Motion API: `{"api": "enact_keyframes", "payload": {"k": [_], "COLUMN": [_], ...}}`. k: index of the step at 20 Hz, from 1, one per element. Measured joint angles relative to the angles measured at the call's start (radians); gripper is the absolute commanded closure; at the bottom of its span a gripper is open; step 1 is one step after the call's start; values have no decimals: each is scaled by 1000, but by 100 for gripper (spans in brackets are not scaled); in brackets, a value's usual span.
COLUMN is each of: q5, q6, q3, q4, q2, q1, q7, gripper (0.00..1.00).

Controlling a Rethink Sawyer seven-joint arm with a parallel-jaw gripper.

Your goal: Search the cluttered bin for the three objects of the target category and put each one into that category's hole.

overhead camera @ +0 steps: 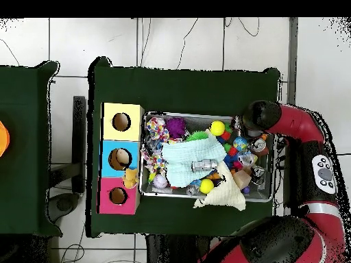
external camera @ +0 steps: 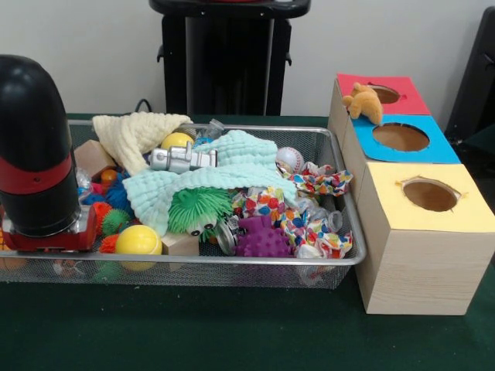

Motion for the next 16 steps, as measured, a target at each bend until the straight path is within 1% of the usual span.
{"api": "enact_keyframes", "payload": {"k": [12,13,16], "q5": [-1,-2,-2], "q6": [0,-1,-1], "q3": [0,0,0], "q4": [0,0,0], "q2": [1,1,2], "q1": [0,0,0], "q7": [0,0,0], "gripper": [0,100,100]}}
